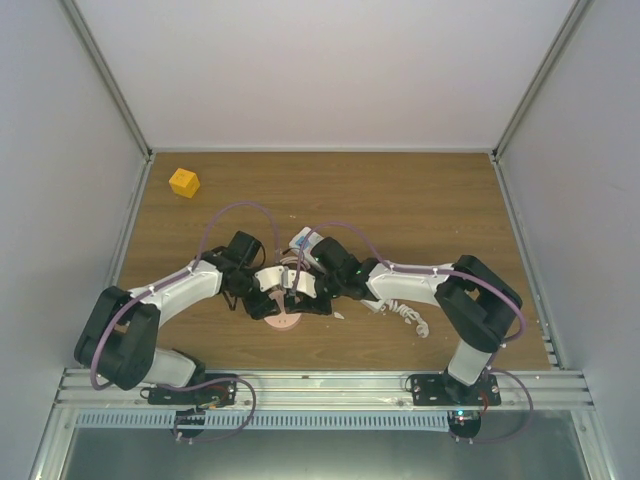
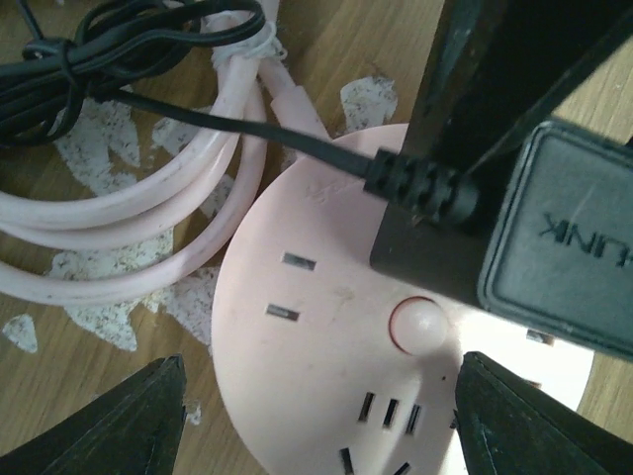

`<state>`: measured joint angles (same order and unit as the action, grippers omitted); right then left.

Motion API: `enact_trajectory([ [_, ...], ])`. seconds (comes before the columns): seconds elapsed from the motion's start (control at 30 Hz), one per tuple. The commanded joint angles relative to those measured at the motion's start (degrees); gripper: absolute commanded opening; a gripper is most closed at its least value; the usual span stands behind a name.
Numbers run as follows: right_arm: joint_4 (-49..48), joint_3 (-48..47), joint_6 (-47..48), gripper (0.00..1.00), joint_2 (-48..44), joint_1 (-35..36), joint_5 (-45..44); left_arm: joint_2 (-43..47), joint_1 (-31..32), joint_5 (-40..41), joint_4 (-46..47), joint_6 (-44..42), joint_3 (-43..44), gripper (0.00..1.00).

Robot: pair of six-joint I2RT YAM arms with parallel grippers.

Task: Pull the plug off the socket

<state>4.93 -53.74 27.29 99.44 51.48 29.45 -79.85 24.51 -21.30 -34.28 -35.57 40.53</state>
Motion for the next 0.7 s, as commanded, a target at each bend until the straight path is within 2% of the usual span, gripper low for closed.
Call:
enact_trajectory([
  [0.0,-1.5,-1.3,-0.6,0.35,-0.8,0.3,1.5,-1.3,1.3,3.9,0.2,-1.8,-1.5,0.74],
  [0.3,-2.4,-0.5,-0.8,0.18,-3.3,0.3,2.6,-3.0,1.6,5.8,-0.1,-1.8,-1.5,0.70],
  [0.67,-3.5,-0.7,-3.6,0.05,-5.4,0.0,5.2,-5.0,1.7,7.8,0.2,-3.0,-2.4,0.69],
])
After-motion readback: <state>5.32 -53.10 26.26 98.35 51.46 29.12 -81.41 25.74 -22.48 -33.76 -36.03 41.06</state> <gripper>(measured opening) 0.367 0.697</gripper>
